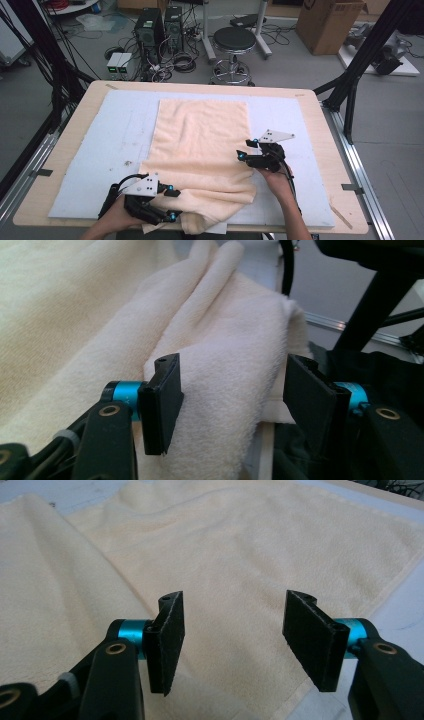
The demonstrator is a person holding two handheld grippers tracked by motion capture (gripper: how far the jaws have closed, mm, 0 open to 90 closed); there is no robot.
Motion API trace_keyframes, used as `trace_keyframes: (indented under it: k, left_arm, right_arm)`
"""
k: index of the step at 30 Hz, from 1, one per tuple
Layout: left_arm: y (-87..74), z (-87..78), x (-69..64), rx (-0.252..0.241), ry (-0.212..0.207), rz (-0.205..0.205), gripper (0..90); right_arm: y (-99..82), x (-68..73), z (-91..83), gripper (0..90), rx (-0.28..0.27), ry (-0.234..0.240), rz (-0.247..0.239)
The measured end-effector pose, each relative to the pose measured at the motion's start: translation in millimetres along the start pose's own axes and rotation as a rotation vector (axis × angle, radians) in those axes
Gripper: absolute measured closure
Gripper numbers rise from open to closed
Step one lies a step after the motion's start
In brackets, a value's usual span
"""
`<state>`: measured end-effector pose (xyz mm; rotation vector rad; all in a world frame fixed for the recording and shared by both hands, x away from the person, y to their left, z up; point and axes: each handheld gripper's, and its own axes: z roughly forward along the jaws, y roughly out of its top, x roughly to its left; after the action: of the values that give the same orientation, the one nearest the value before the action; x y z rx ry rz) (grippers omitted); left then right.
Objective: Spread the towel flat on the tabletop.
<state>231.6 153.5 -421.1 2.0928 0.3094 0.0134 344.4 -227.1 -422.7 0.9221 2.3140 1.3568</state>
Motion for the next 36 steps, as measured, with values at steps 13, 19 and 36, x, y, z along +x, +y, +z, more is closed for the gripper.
trace_keyframes:
  k: [13,19,36]
  left_arm:
    - [0.0,-9.6,-46.9,0.089,-0.185,0.03,83.1]
    - [6.3,-21.0,-62.0,0.042,-0.227,0.057,60.2]
    - [-7.8,19.4,4.5,0.144,0.048,0.048,78.0]
  right_arm:
    - [0.1,4.5,1.5,41.7,0.018,0.015,-0.01]
    - [1.6,8.6,0.8,41.7,0.013,0.019,-0.033]
    - [-0.5,5.2,3.1,41.6,0.022,0.027,-0.025]
